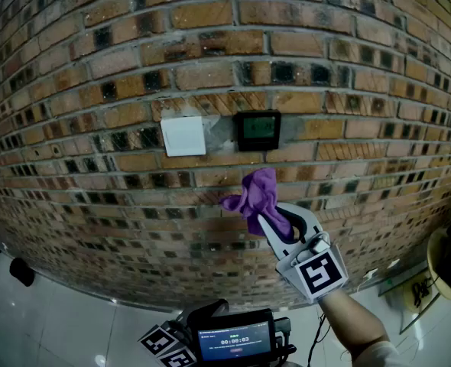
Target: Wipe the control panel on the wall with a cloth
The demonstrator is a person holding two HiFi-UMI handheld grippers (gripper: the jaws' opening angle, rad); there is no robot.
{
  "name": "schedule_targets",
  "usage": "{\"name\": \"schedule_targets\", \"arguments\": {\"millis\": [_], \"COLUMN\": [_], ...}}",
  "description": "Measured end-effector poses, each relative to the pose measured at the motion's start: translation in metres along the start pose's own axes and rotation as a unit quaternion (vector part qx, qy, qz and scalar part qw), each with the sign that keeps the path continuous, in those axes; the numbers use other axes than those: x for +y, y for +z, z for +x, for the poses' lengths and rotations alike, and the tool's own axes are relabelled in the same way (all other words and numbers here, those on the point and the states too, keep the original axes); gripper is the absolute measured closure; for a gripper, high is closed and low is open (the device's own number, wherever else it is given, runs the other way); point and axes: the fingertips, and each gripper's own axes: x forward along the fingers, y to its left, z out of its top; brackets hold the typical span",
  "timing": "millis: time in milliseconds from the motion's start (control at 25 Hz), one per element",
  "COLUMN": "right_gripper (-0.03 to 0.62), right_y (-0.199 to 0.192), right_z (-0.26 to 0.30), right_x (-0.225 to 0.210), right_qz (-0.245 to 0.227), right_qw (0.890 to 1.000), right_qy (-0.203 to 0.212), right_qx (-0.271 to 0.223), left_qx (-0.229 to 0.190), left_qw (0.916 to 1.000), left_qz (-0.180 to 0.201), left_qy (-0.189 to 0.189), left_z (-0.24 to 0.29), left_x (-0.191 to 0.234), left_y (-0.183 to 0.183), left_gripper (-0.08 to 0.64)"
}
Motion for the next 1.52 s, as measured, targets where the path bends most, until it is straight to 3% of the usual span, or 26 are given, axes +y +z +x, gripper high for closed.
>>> {"name": "schedule_targets", "arguments": {"millis": [360,760,1040,1520], "right_gripper": [0.497,0.497,0.497,0.495], "right_y": [0.047,0.065,0.063,0.058], "right_z": [0.069,0.134,0.136,0.100], "right_x": [0.005,0.001,-0.023,-0.064], "right_qz": [-0.054,-0.083,-0.086,-0.102], "right_qw": [0.997,0.994,0.995,0.993], "right_qy": [0.017,0.019,-0.005,-0.048], "right_qx": [-0.056,-0.062,-0.053,-0.047], "left_qx": [-0.012,-0.018,-0.023,-0.008], "left_qw": [0.9999,0.9998,0.9997,0.9998], "left_qz": [0.000,0.000,0.002,-0.002], "left_qy": [0.010,0.007,0.012,-0.015], "left_z": [-0.011,-0.010,-0.012,0.006], "left_x": [0.000,-0.001,0.002,-0.008], "left_y": [0.003,0.005,0.008,0.000], "left_gripper": [0.571,0.571,0.571,0.571]}}
